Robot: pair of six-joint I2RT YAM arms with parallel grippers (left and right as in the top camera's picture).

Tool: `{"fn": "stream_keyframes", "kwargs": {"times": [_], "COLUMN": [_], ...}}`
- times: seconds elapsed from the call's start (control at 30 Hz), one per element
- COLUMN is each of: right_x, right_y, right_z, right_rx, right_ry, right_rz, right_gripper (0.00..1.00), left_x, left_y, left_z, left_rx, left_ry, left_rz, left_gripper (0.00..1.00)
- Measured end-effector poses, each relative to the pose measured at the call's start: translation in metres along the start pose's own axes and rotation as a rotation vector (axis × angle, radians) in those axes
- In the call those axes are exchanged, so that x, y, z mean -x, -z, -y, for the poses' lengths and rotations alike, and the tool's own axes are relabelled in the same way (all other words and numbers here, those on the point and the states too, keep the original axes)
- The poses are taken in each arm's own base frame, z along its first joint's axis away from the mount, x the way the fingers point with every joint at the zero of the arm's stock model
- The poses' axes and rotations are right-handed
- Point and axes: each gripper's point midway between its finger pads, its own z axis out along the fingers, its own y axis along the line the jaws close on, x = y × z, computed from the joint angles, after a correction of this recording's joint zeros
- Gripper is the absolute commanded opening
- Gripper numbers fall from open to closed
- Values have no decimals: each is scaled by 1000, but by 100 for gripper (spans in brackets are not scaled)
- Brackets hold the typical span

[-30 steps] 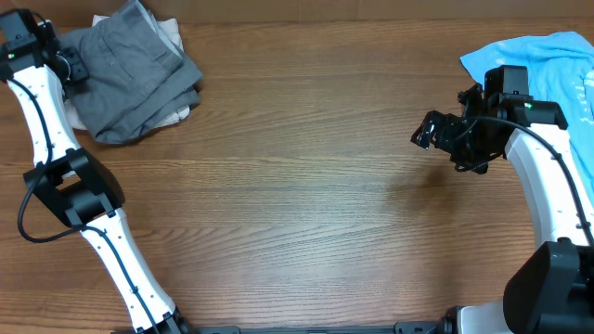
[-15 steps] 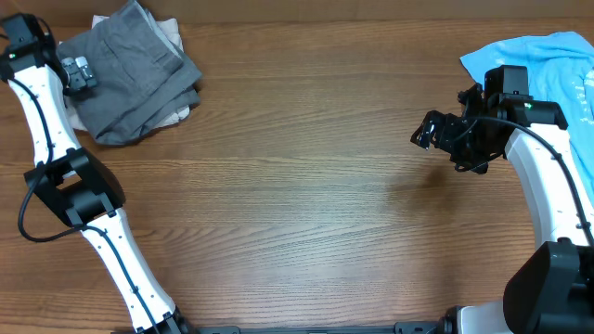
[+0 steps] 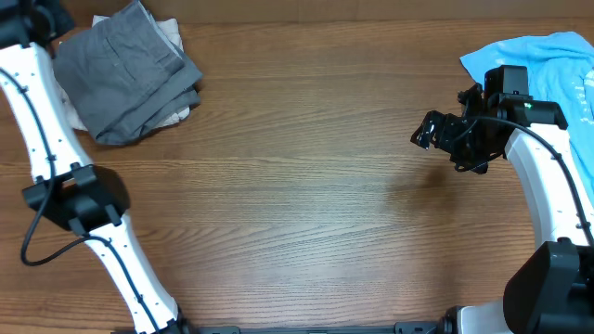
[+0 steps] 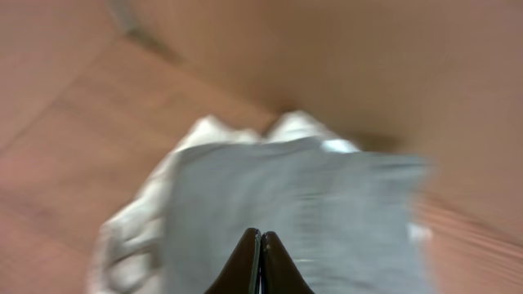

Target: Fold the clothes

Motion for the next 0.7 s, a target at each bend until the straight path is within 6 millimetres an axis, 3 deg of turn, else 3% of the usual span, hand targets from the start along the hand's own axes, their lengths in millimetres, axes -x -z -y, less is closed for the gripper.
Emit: {"fn": "stream_keyframes", "kwargs": {"times": [0.1, 0.3, 0.5, 0.7], "right_x": [0, 0, 0, 0], "right_y": [0, 0, 0, 0], "right_z": [0, 0, 0, 0], "right_rx": [0, 0, 0, 0], "right_ry": [0, 0, 0, 0], "right_rz": [0, 0, 0, 0], "right_gripper": [100, 100, 100, 100], "left_x": [2, 1, -25, -82], "left_y": [-2, -19, -67, -130], "left_z": [38, 79, 65, 30], "left_rx": [-48, -39, 25, 111], "left_ry": [-36, -87, -90, -101], "left_rz": [35, 104, 69, -53], "left_gripper": [4, 4, 4, 4]}}
